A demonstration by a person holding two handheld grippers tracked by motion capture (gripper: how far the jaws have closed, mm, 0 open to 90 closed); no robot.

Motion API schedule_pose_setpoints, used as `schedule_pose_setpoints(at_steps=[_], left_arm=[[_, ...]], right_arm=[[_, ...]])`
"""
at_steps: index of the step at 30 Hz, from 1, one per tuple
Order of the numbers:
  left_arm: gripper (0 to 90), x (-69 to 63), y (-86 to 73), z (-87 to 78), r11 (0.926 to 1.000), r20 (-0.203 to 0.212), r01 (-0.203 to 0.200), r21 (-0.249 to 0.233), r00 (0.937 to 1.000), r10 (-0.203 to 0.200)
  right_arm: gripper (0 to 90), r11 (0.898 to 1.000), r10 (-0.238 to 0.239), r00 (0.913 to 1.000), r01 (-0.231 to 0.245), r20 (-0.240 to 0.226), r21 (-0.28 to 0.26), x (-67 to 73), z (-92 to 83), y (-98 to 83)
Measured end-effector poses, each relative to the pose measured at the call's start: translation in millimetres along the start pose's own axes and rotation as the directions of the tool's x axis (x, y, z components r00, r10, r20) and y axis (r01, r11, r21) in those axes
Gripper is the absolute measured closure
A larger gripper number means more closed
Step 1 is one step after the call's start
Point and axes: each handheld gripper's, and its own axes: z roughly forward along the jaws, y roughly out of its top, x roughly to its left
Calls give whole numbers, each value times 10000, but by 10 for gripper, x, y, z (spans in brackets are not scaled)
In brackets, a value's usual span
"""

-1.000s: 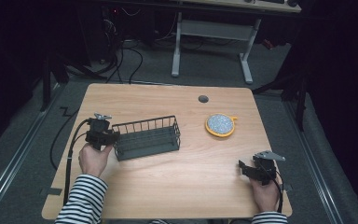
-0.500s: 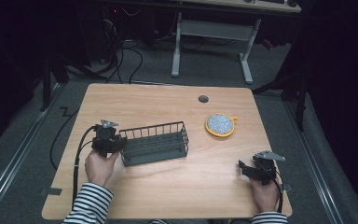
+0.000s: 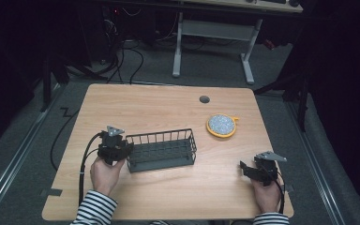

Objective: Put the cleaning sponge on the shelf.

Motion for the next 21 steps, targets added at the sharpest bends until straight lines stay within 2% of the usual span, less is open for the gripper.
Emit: schedule_pose_setpoints(at_steps=[13, 15, 16, 17, 19, 21], left_arm=[[655, -75, -33, -9, 9999, 100, 21, -98, 9999, -20], [575, -74, -35, -2, 9999, 170, 7, -100, 9999, -5], [526, -70, -38, 2, 9997, 409, -77, -214, 9991, 86], [496, -70, -38, 2, 9997, 409, -77, -214, 9991, 86], [465, -60, -36, -10, 9994, 468, -135, -331, 9988, 151], [428, -36, -31, -33, 9990, 564, -1, -444, 9984, 26]], right_arm=[[324, 10000, 0, 10000, 0, 1, 1, 1, 0, 0], [324, 10000, 0, 10000, 0, 2, 0, 1, 0, 0], [324, 10000, 1, 10000, -1, 0, 1, 1, 0, 0], [324, 10000, 1, 10000, -1, 0, 1, 1, 0, 0], [324, 10000, -1, 10000, 1, 0, 1, 1, 0, 0], [324, 10000, -3, 10000, 3, 1, 0, 1, 0, 0]])
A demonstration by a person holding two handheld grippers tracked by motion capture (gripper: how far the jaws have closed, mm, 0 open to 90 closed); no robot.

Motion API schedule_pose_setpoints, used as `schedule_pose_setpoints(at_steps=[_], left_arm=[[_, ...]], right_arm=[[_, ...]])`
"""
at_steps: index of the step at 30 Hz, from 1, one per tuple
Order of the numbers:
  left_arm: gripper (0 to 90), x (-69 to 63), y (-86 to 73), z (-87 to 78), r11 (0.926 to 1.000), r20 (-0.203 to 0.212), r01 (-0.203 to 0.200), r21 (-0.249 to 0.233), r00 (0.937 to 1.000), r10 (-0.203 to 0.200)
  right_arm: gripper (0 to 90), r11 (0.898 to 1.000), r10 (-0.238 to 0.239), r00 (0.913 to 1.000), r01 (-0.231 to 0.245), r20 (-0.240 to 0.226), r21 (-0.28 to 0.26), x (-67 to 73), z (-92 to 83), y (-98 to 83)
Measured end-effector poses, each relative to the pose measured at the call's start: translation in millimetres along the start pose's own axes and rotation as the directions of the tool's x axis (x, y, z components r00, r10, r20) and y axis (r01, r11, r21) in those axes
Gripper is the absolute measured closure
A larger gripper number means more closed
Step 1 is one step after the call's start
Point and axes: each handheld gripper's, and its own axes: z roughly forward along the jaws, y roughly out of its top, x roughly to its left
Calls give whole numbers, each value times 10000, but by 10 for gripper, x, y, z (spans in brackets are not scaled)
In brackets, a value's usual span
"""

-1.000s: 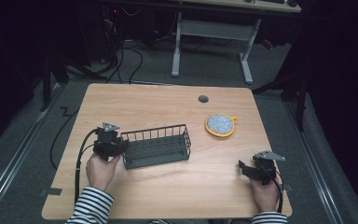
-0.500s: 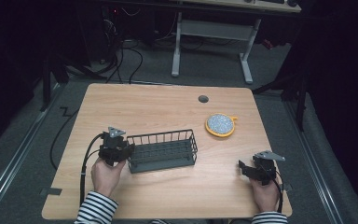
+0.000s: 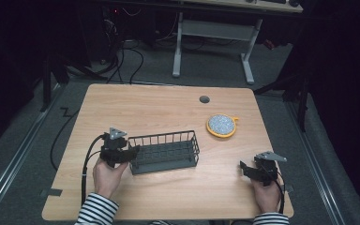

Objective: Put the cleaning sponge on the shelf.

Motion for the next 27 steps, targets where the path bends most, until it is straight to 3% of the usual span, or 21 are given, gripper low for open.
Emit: schedule_pose_setpoints(at_steps=[9, 15, 27], left_arm=[[407, 140, -5, -175, 9980, 140, 226, -591, 9997, -218], [426, 279, -67, -332, 9924, -137, 419, -1157, 9989, -438], [427, 504, -315, -374, 9864, -336, 1047, -1265, 9934, -1098]], right_arm=[[325, 10000, 3, 10000, -3, 3, 1, 0, 0, 0], [325, 10000, -3, 10000, 3, 0, 4, 0, 0, 0], [325, 10000, -22, 10000, 22, 29, 5, 1, 1, 1]])
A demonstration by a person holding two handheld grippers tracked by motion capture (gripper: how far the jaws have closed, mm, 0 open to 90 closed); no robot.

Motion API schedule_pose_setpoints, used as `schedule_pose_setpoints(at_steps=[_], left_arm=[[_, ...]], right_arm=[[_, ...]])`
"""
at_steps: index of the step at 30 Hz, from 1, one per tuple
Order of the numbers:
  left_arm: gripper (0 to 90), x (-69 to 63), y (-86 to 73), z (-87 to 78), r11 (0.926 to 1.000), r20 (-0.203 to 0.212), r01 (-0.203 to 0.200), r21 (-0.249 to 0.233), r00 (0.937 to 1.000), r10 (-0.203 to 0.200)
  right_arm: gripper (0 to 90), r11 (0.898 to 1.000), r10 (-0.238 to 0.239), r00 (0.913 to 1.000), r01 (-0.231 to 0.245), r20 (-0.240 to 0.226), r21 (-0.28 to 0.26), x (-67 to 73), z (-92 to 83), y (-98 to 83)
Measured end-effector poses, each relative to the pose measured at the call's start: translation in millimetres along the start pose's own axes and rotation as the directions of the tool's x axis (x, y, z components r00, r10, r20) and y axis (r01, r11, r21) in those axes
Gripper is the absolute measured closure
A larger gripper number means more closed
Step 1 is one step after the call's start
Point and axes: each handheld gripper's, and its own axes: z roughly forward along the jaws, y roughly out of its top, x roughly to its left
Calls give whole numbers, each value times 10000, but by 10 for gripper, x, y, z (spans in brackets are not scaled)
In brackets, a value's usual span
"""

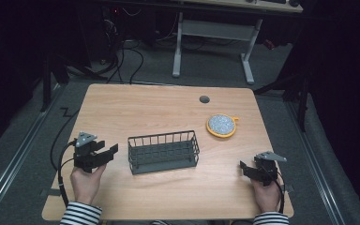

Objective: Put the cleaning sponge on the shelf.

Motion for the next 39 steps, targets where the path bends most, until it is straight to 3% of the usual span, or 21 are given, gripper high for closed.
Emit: schedule_pose_setpoints(at_steps=[9, 12, 18, 24, 32, 37, 39], left_arm=[[424, 128, -233, 85, 9986, -247, 411, 335, 9989, -403], [414, 175, -354, 152, 9966, -502, 655, 492, 9968, -630], [393, 204, -483, 235, 9950, -796, 773, 631, 9942, -722], [389, 224, -594, 333, 9933, -1118, 712, 906, 9919, -609], [388, 220, -652, 402, 9964, -1679, 338, 782, 9856, -203], [380, 169, -688, 414, 9965, -2010, -234, 802, 9788, 392], [369, 158, -693, 409, 9971, -2051, -96, 753, 9784, 249]], right_arm=[[325, 10000, 22, 10000, -22, -5, 9, 3, 0, 0], [325, 10000, 16, 10000, -16, -5, 7, 2, 0, 1], [335, 10000, 9, 10000, -9, -75, -4, 0, -1, 1], [347, 10000, 19, 10000, -19, -93, -14, -2, 3, 4], [315, 9999, -140, 9997, 140, -187, 24, -1, 13, 15], [370, 9998, -203, 9990, 203, -410, -1, 6, 39, 51], [425, 9999, 10, 9979, -1, -654, 128, -3, 40, 83]])
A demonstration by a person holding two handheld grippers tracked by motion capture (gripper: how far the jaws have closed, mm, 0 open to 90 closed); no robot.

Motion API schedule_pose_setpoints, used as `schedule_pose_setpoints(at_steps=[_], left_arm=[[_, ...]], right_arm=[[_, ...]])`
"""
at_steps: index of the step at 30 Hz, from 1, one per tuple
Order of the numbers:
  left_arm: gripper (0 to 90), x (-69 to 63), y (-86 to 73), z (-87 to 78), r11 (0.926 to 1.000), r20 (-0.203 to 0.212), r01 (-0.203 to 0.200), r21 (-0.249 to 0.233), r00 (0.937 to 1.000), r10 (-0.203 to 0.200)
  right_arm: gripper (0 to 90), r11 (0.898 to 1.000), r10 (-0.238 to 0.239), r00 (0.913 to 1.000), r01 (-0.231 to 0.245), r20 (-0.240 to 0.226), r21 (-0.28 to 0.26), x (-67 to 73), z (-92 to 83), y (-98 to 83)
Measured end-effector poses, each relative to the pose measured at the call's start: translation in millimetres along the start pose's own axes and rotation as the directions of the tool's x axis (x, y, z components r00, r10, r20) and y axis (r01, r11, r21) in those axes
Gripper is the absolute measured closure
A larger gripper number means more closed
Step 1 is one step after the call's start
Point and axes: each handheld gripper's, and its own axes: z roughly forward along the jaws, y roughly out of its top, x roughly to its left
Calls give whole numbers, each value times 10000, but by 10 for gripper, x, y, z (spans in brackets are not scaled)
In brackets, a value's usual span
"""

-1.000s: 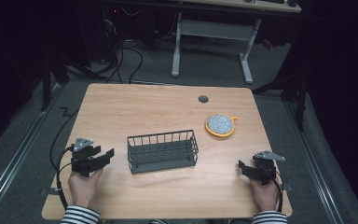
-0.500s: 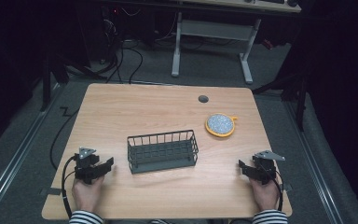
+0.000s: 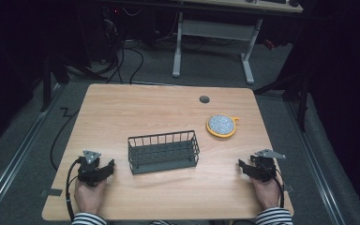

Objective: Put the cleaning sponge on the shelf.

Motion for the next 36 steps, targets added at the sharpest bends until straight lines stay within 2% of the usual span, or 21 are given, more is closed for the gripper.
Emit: schedule_pose_setpoints(at_steps=[2, 3, 4, 5, 7, 9, 15, 22, 26, 27, 33, 36], left_arm=[[360, -8, -2, -1, 10000, -22, 3, 15, 10000, -3], [354, -8, -2, -1, 10000, -22, 3, 15, 10000, -3], [347, -30, 2, 6, 9997, -97, -226, 107, 9997, 227], [334, -30, 2, 6, 9997, -97, -226, 107, 9997, 227], [321, -34, 2, 9, 9996, -53, -256, 111, 9997, 256], [320, -35, 2, 10, 9996, -58, -263, 111, 9996, 264], [317, -33, 3, 10, 9996, -34, -265, 113, 9996, 265], [313, -34, 3, 11, 9995, -22, -281, 122, 9996, 281], [310, -34, 3, 12, 9995, -16, -281, 113, 9996, 281], [310, -33, 3, 11, 9995, -3, -289, 126, 9996, 290], [307, -34, 3, 11, 9995, -4, -297, 124, 9996, 297], [304, -33, 3, 11, 9995, 16, -301, 124, 9995, 301]], right_arm=[[444, 9999, 85, 9997, -82, -240, 121, -5, 7, 53], [453, 10000, 67, 9993, -64, -370, 72, -4, 10, 83], [442, 9999, 115, 9983, -115, -564, -6, -7, 12, 117], [438, 9999, 169, 9966, -168, -803, 14, -14, 19, 162], [433, 9997, 217, 9948, -230, -994, -117, -15, 28, 254], [434, 9998, 151, 9946, -164, -1022, -115, -14, 35, 306], [440, 9998, 46, 9935, -66, -1135, -169, -7, 88, 633], [444, 9992, 296, 9919, -328, -1235, -242, -21, 141, 851], [447, 9994, 320, 9937, -333, -1069, -102, -38, 196, 945], [452, 9990, 454, 9952, -452, -870, 45, -54, 236, 1010], [455, 9971, 583, 9976, -563, -379, 515, -78, 381, 1194], [450, 9945, 766, 9966, -741, -316, 734, -102, 443, 1240]])
